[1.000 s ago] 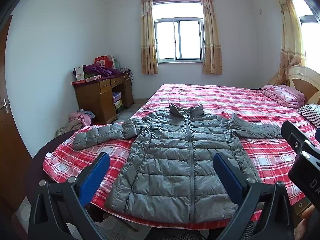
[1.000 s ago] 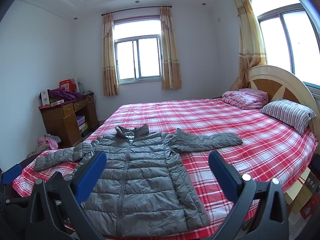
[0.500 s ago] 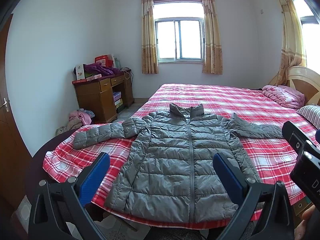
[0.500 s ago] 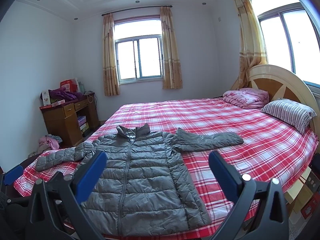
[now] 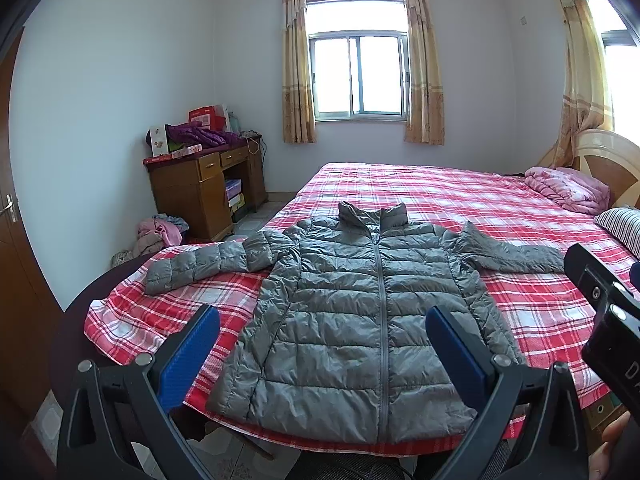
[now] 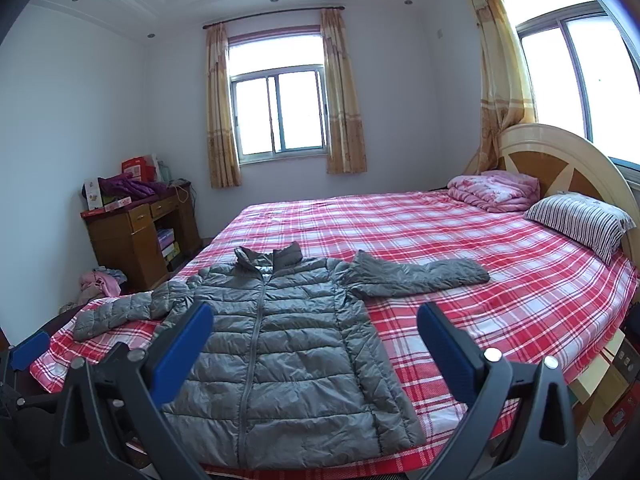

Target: Fold large clothes

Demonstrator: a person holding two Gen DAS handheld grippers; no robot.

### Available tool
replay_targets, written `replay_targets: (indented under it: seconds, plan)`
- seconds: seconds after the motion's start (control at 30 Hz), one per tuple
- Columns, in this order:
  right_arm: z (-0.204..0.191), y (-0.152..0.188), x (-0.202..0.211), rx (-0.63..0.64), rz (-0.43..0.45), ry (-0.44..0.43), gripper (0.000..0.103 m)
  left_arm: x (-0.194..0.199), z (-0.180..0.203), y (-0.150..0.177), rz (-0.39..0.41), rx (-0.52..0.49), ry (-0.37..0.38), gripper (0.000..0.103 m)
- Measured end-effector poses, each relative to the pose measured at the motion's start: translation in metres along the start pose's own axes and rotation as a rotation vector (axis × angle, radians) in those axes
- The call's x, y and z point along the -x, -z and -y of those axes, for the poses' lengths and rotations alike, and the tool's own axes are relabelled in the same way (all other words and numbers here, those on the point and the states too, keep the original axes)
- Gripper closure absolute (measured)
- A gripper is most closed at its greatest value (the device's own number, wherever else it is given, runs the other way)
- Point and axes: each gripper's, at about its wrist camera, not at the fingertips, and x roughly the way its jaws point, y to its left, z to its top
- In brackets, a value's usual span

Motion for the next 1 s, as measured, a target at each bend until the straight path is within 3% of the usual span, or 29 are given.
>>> replay_targets:
  seconds: [0.3, 0.53, 0.63, 0.77, 0.87, 1.0]
  plan:
    - [0.003, -0.002, -0.013, -0.006, -0.017, -0.013, 0.000, -0.025, 0.007, 0.000, -0.027, -0.010, -0.007, 0.001]
    - [0.012, -0.021, -0.054, -0.017, -0.039, -0.016, 0.000, -0.084, 0.014, -0.019, -0.084, -0.005, -0.016, 0.001]
    - [0.018, -0.038, -0.078, -0.023, -0.065, -0.032, 0.000, -0.115, 0.014, -0.033, -0.122, -0.002, 0.021, 0.001]
    - [0.047, -0.073, -0.111, -0.070, -0.088, -0.043, 0.000, -0.146, 0.000, -0.059, -0.147, 0.025, 0.082, 0.001]
    - [0.083, -0.100, -0.126, -0.110, -0.074, -0.017, 0.015, -0.170, -0.010, -0.086, -0.122, 0.008, 0.044, 0.001]
    - [0.138, -0.134, -0.147, -0.171, -0.049, 0.077, 0.015, -0.209, -0.023, -0.121, -0.109, 0.011, 0.006, 0.001]
